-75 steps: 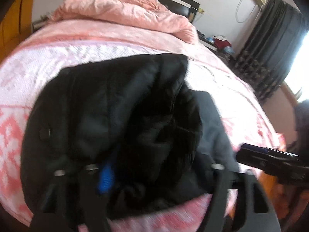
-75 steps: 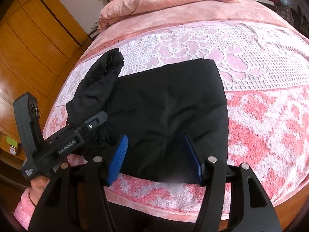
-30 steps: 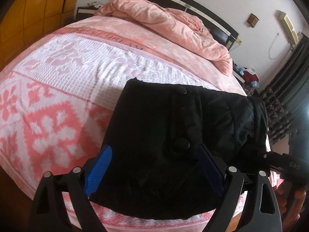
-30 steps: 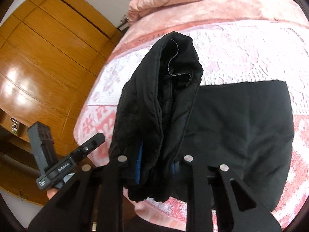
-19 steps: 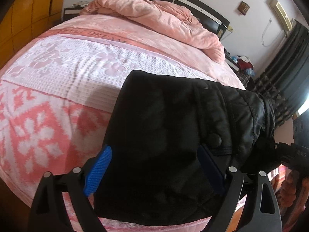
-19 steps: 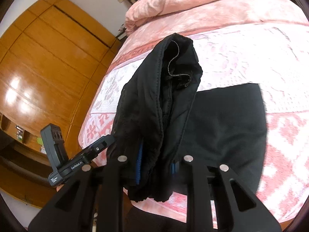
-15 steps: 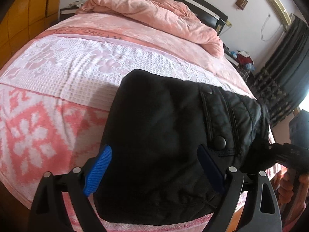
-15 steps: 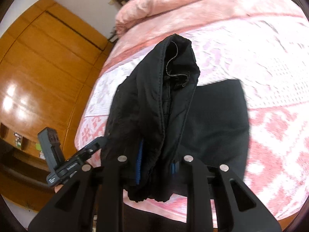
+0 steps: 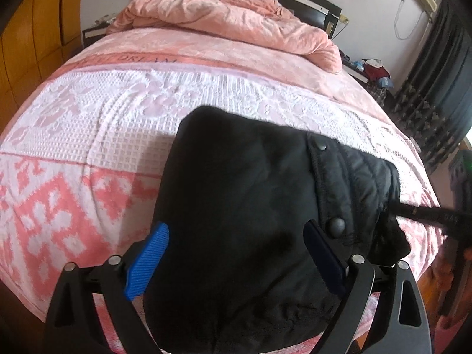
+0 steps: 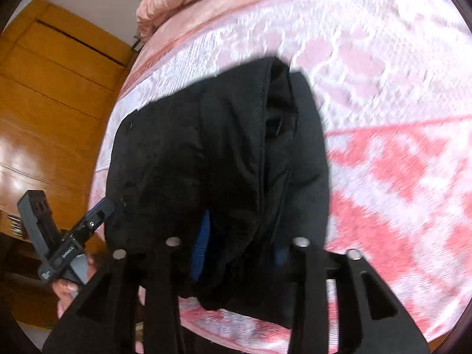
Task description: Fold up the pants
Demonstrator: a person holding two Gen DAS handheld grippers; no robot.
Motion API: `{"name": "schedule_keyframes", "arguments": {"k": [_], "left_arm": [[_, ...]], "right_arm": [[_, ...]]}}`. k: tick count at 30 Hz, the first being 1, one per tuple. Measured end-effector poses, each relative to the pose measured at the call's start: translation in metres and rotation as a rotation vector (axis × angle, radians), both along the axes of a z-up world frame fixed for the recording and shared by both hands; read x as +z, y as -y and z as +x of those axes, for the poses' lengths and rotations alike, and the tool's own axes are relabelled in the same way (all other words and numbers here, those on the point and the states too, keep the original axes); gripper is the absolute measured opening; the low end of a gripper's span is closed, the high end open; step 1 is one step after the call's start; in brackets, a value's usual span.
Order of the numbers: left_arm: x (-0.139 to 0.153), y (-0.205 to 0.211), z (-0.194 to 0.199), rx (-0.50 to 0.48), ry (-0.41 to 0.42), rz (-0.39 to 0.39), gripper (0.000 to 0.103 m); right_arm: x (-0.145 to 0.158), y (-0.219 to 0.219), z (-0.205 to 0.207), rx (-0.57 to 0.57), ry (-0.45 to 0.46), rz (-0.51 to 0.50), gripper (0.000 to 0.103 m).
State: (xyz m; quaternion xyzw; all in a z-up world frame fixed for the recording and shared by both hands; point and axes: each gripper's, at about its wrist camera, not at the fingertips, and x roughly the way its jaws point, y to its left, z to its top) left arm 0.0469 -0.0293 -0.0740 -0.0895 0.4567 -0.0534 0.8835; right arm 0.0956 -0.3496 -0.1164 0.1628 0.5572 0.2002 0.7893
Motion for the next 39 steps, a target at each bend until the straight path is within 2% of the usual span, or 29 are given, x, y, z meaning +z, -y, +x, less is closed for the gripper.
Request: {"name": "schedule_keyframes", "arguments": {"k": [2, 4, 7, 9, 10, 11, 13, 17, 23, 27, 29, 32, 39], "left_arm": [[0.005, 0.003, 0.003, -0.004, 0.007, 0.009, 0.093], [0.01, 0.006, 0.005, -0.017, 0.022, 0.002, 0.093], [0.01, 0.013, 0.011, -0.03, 0.03, 0.02, 0.093], [0.006, 0.016, 0.014, -0.034, 0.022, 0.032, 0.094], [0.004, 0.017, 0.016, -0.035, 0.018, 0.032, 0.094], [0.003, 0.017, 0.016, -0.034, 0.016, 0.03, 0.094], [0.001, 0.016, 0.017, -0.026, 0.024, 0.029, 0.094], [-0.003, 0.018, 0.019, -0.03, 0.035, 0.031, 0.094], [-0.004, 0.019, 0.02, -0.041, 0.04, 0.041, 0.094], [0.004, 0.021, 0.014, -0.053, 0.057, 0.023, 0.094], [0.009, 0.022, 0.01, -0.056, 0.066, 0.022, 0.094], [0.016, 0.025, 0.003, -0.068, 0.083, 0.027, 0.096], [0.021, 0.03, -0.011, -0.08, 0.091, 0.041, 0.098]], "right_arm": [[0.018, 0.005, 0.006, -0.015, 0.066, -0.038, 0.06], [0.025, 0.013, 0.011, -0.034, 0.087, -0.025, 0.064], [0.022, 0.019, 0.032, -0.059, 0.066, 0.009, 0.064], [0.015, 0.022, 0.044, -0.058, 0.038, 0.046, 0.056], [0.009, 0.023, 0.053, -0.054, 0.012, 0.099, 0.046], [0.002, 0.026, 0.06, -0.051, -0.019, 0.168, 0.029], [-0.001, 0.024, 0.066, -0.05, -0.038, 0.222, 0.012], [0.012, 0.012, 0.069, -0.032, 0.041, 0.168, 0.008], [-0.025, 0.012, 0.078, -0.057, -0.044, 0.104, 0.009], [-0.024, 0.014, 0.075, -0.068, -0.033, 0.117, 0.013], [-0.015, 0.018, 0.062, -0.075, 0.0, 0.092, 0.028], [0.001, 0.021, 0.039, -0.063, 0.044, 0.046, 0.041], [0.006, 0.03, -0.019, -0.069, 0.028, 0.066, 0.065]]}}
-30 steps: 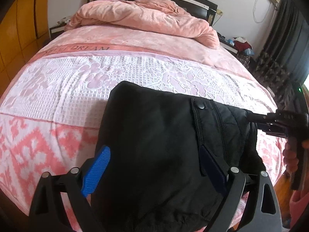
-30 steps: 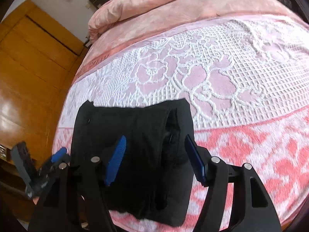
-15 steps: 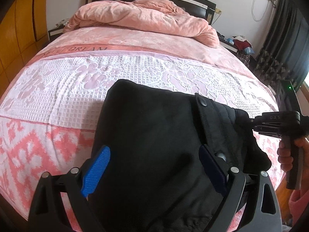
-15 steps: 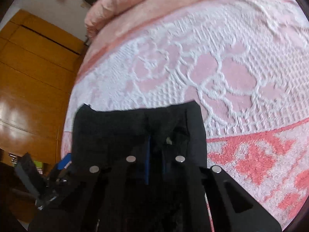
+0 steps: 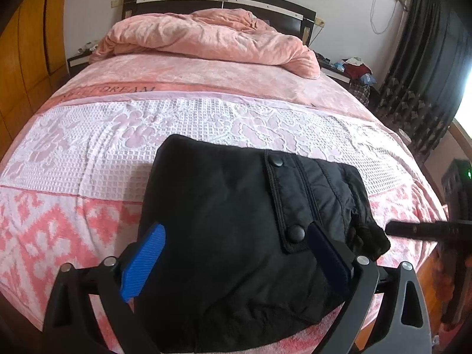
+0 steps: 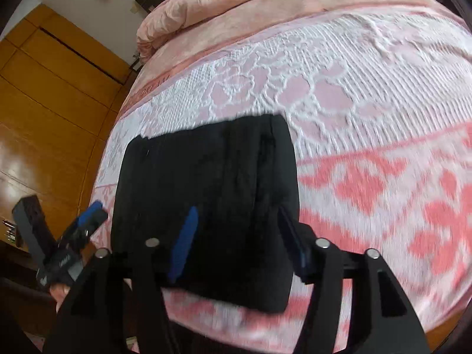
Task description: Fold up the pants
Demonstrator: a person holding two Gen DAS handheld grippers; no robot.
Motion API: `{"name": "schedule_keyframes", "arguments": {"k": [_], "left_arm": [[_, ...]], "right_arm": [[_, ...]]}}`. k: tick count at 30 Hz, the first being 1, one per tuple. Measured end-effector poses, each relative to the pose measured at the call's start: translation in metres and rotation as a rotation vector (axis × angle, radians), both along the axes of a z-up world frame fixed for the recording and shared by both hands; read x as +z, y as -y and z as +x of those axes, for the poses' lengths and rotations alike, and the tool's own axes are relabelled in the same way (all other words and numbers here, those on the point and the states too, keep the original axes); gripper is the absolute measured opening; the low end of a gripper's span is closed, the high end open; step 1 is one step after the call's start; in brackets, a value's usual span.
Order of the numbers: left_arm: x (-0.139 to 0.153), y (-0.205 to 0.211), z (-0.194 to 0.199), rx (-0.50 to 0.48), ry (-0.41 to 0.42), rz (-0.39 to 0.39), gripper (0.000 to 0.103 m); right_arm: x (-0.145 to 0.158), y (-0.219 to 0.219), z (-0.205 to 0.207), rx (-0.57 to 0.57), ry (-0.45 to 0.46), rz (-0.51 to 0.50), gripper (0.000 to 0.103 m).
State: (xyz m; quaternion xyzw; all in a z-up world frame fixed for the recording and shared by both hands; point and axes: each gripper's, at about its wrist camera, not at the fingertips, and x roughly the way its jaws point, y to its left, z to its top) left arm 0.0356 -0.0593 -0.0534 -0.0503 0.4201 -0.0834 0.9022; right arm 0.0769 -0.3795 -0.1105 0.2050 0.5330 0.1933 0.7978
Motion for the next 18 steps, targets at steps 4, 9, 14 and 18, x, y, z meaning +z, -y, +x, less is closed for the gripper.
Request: {"name": "schedule_keyframes", "arguments": {"k": [4, 9, 14, 18], "left_arm": [[-0.011, -0.006, -0.006, 0.023, -0.027, 0.019, 0.098], [-0.029, -0.016, -0.009, 0.057, -0.073, 0.025, 0.098], [-0.041, -0.021, -0.008, 0.078, -0.1, 0.011, 0.098], [-0.041, -0.022, -0.009, 0.077, -0.103, 0.012, 0.098]], "right_arm": [[-0.012, -0.001, -0.024, -0.007, -0.05, 0.036, 0.07], [-0.025, -0.007, -0.032, -0.008, -0.084, 0.049, 0.07], [-0.031, -0.014, -0.021, -0.019, -0.094, 0.086, 0.049], [-0.024, -0.016, -0.023, -0.016, -0.067, 0.071, 0.039]]}}
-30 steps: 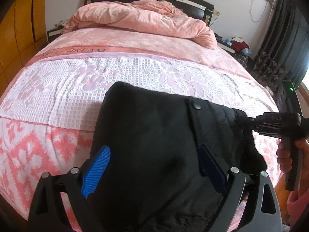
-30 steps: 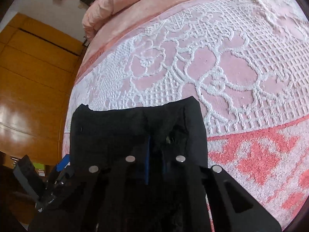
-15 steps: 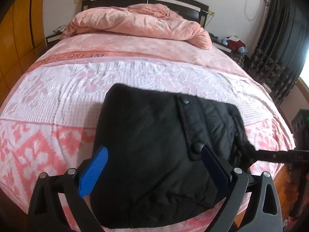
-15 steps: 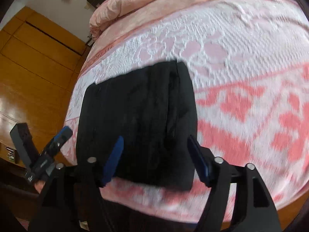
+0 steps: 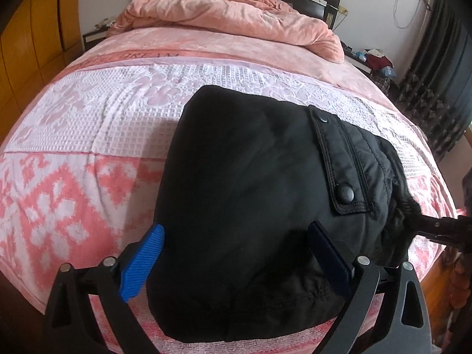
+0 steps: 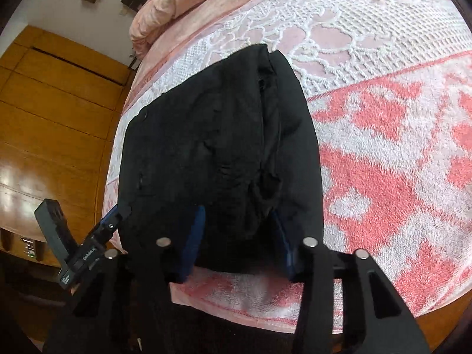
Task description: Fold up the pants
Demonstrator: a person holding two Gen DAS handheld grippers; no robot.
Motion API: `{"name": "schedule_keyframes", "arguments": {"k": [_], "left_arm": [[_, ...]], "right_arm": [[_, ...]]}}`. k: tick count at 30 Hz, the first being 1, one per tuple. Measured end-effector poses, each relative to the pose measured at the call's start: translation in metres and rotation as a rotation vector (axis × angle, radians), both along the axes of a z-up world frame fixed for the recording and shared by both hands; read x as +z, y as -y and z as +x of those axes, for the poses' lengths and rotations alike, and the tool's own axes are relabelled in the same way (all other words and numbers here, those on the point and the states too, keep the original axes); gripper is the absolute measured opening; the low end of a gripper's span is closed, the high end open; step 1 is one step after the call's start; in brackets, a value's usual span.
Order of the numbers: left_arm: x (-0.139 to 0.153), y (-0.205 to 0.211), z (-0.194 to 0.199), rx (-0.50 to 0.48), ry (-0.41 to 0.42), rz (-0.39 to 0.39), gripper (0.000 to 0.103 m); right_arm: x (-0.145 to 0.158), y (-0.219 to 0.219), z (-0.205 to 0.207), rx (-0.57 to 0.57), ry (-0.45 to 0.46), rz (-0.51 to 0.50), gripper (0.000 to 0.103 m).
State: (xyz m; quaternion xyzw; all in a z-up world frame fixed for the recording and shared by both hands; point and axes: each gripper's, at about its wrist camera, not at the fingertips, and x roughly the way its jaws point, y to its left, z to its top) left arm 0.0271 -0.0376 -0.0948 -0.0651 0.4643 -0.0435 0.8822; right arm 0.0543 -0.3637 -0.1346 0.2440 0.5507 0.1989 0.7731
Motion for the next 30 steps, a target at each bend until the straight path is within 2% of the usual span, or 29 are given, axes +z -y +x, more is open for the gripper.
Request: {"name": "schedule_keyframes", "arguments": {"k": [9, 12, 16, 19, 24, 30], "left_arm": [[0.018, 0.004, -0.003, -0.027, 0.045, -0.025, 0.098], [0.025, 0.006, -0.005, -0.037, 0.062, -0.03, 0.098], [0.03, 0.008, -0.006, -0.053, 0.074, -0.029, 0.098], [0.033, 0.011, -0.007, -0.061, 0.079, -0.035, 0.098], [0.035, 0.015, -0.009, -0.073, 0.085, -0.033, 0.098], [0.038, 0.017, -0.013, -0.088, 0.086, -0.024, 0.098]], "right_arm": [[0.042, 0.006, -0.009, 0.018, 0.064, 0.025, 0.032], [0.034, 0.011, -0.005, 0.012, 0.042, 0.031, 0.031], [-0.001, 0.016, 0.003, -0.011, -0.03, 0.011, 0.031], [-0.018, 0.018, 0.004, -0.02, -0.042, 0.025, 0.031], [-0.024, 0.009, 0.007, -0.009, -0.025, -0.03, 0.035], [-0.014, 0.007, 0.008, -0.015, -0.02, -0.027, 0.037]]}}
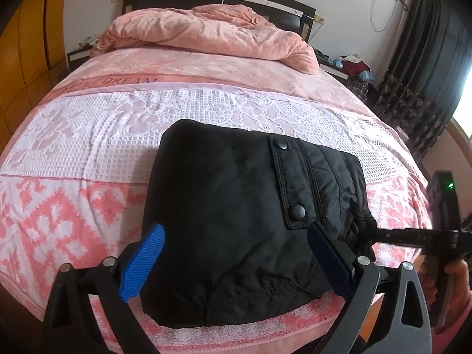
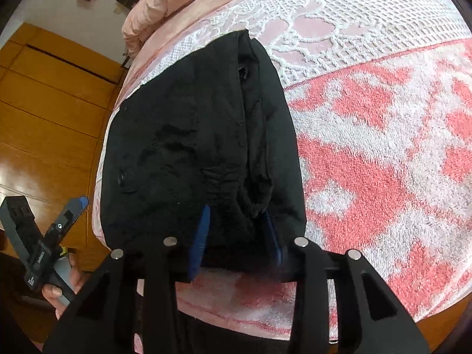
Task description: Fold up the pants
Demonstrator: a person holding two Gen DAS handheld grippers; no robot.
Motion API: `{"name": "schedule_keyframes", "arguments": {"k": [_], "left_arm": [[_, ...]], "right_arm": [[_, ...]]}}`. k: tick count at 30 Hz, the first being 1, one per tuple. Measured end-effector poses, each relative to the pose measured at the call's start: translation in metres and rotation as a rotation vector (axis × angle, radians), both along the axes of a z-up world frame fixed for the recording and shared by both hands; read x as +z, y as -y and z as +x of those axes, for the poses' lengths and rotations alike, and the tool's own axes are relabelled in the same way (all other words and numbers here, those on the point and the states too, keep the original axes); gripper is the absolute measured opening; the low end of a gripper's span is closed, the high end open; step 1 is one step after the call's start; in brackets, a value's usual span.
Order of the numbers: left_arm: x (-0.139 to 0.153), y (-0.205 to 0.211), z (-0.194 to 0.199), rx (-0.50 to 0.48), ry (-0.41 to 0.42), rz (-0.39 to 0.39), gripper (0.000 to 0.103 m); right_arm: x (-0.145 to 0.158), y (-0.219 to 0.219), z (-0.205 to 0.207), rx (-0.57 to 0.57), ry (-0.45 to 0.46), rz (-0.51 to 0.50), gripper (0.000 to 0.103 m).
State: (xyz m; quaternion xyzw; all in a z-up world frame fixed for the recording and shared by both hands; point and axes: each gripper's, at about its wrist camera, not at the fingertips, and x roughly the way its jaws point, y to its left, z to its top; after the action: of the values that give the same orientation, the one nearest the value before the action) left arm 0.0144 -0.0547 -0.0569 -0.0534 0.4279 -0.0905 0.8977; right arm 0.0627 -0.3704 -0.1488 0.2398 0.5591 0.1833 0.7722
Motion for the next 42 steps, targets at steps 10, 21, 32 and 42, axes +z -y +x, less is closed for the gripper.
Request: {"name": "schedule_keyframes", "arguments": {"k": [10, 21, 32, 42], "left_arm": [[-0.018, -0.048, 0.022, -0.037, -0.15, -0.129, 0.099], [-0.061, -0.098, 0.053, -0.092, -0.328, -0.3, 0.099], [-0.099, -0.095, 0.077, -0.181, -0.431, -0.436, 0.099], [-0.12, -0.089, 0.09, -0.21, -0.499, -0.54, 0.1]], "right_arm": [[0.041, 0.022, 0.0, 0.002, 0.095, -0.001, 0.065], [-0.01, 0.056, 0.028, -0.007, -0.052, 0.231, 0.075], [-0.031, 0.057, 0.038, 0.027, -0.094, 0.311, 0.078], [-0.048, 0.043, 0.051, 0.066, -0.136, 0.374, 0.08]]}}
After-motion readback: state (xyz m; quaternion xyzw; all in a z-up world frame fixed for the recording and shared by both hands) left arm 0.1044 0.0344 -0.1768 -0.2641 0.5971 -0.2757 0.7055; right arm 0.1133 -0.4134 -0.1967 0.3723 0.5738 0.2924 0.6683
